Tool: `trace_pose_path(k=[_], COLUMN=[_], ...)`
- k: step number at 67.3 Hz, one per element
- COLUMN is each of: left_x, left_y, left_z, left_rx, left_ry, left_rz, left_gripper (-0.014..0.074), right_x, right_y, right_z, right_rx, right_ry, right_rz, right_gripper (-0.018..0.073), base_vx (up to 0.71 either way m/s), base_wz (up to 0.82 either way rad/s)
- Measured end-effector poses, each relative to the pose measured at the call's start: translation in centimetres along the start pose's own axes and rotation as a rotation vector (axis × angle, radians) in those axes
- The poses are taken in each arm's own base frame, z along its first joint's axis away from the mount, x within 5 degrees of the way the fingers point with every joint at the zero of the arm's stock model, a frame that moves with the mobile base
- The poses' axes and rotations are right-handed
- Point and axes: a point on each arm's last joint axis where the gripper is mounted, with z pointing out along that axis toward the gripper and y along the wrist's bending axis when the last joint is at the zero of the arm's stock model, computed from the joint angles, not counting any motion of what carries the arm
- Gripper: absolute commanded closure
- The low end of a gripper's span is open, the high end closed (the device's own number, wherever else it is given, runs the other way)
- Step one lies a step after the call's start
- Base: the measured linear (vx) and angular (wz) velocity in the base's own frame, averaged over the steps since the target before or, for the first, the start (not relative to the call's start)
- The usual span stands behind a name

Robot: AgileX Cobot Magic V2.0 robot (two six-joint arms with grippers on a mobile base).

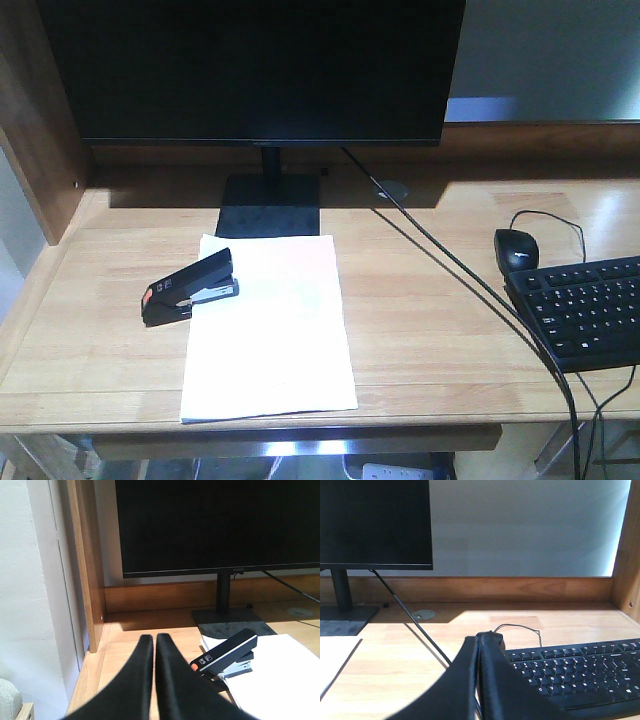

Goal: Grab stapler and paper to desk for stapling

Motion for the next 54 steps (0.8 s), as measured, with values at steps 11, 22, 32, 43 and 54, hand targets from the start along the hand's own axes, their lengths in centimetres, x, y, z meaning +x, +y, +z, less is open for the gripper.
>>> trace_pose_path(k=[11,22,32,43,54], left_x=[0.0,0.0,0.0,0.0,0.0], left_y=[0.0,0.0,0.0,0.0,0.0], left_z=[0.0,0.0,0.0,0.0,0.0], left_rx=[0.0,0.0,0.0,0.0,0.0], left_ry=[0.0,0.0,0.0,0.0,0.0], left_rz=[0.0,0.0,0.0,0.0,0.0], left_gripper=[0.0603,0.0603,0.0603,0.0603,0.0603], right_x=[0.0,0.0,0.0,0.0,0.0], right_y=[0.0,0.0,0.0,0.0,0.0], right_z=[0.0,0.0,0.0,0.0,0.0], right_rx=[0.0,0.0,0.0,0.0,0.0], right_ry=[0.0,0.0,0.0,0.0,0.0], right_rz=[0.0,0.0,0.0,0.0,0.0], right_gripper=[0.0568,0.0568,0.0568,0.0568,0.0568], base_vx=[0.0,0.0,0.0,0.0,0.0], base_wz=[0.0,0.0,0.0,0.0,0.0])
